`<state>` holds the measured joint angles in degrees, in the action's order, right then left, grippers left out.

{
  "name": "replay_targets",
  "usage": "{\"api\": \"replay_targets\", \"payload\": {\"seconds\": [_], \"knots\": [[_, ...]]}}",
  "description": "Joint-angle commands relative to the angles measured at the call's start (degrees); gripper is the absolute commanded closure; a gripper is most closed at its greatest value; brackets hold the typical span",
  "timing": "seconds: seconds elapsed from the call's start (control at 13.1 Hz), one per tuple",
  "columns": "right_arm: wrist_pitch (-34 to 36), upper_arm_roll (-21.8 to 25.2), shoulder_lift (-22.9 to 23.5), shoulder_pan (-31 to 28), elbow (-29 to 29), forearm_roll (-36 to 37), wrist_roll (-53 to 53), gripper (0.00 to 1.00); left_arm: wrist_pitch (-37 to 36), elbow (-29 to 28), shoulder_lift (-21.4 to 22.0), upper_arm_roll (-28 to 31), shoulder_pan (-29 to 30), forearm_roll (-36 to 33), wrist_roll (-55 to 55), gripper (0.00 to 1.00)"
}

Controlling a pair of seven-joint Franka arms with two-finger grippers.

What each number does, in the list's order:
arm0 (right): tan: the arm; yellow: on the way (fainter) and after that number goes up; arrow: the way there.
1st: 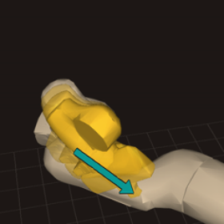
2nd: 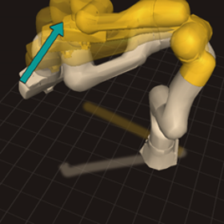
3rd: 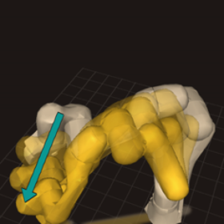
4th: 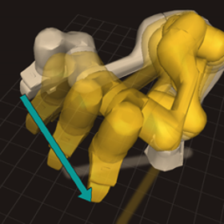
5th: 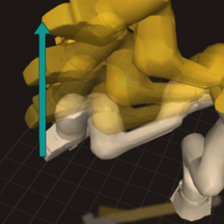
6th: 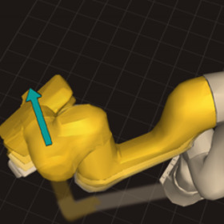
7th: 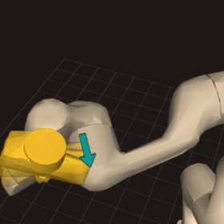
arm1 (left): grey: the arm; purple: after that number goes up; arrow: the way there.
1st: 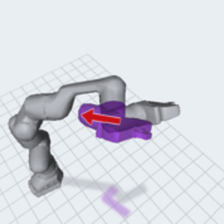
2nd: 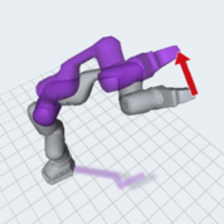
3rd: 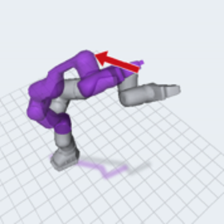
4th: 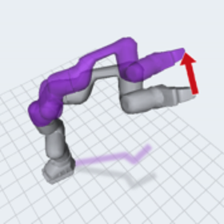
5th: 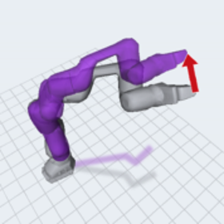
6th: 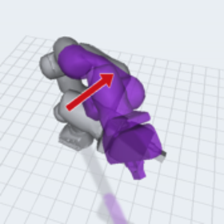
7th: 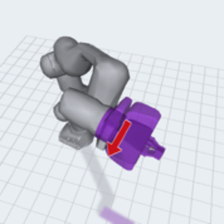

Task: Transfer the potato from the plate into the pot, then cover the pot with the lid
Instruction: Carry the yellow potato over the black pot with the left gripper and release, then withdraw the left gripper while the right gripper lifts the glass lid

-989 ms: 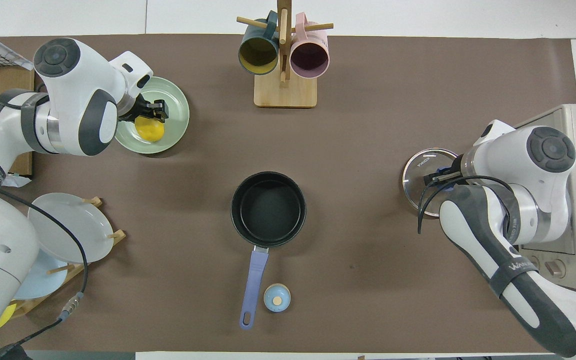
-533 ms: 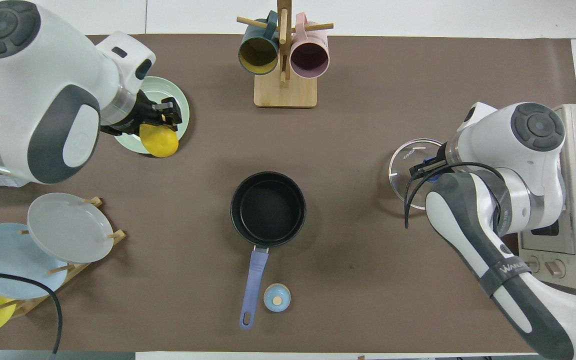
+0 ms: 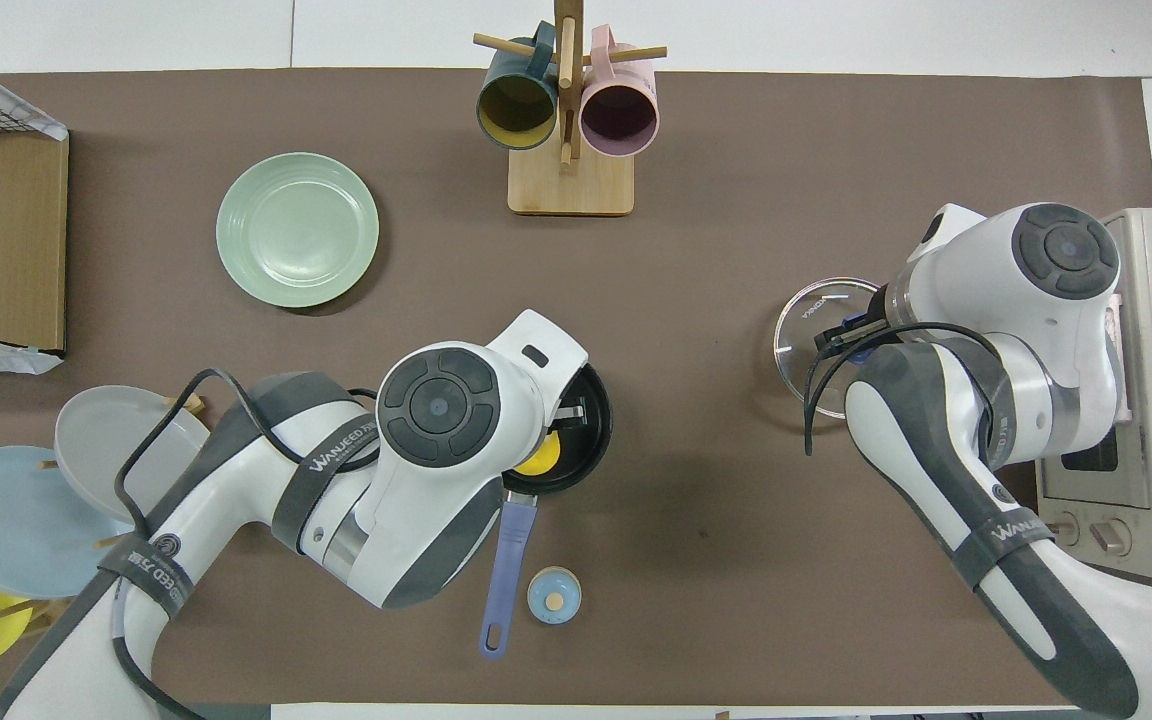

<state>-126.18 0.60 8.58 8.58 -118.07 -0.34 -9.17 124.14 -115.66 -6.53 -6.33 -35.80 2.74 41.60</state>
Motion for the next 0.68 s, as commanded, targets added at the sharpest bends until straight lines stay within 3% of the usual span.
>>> {"api": "replay_targets", "payload": {"seconds": [0.0,0.61], "knots": [[0.49,-0.08,0.30,-0.15,1.09,0.16,0.39,1.00,4.69,-3.50,-0.58,1.23,-2.17,0.34,0.32,1.00],[0.06,-0.08,0.30,0.03,1.00,0.16,0.47,1.00,10.68,-4.57,-6.03,1.32,-3.40,-2.21,0.94,1.00]]}}
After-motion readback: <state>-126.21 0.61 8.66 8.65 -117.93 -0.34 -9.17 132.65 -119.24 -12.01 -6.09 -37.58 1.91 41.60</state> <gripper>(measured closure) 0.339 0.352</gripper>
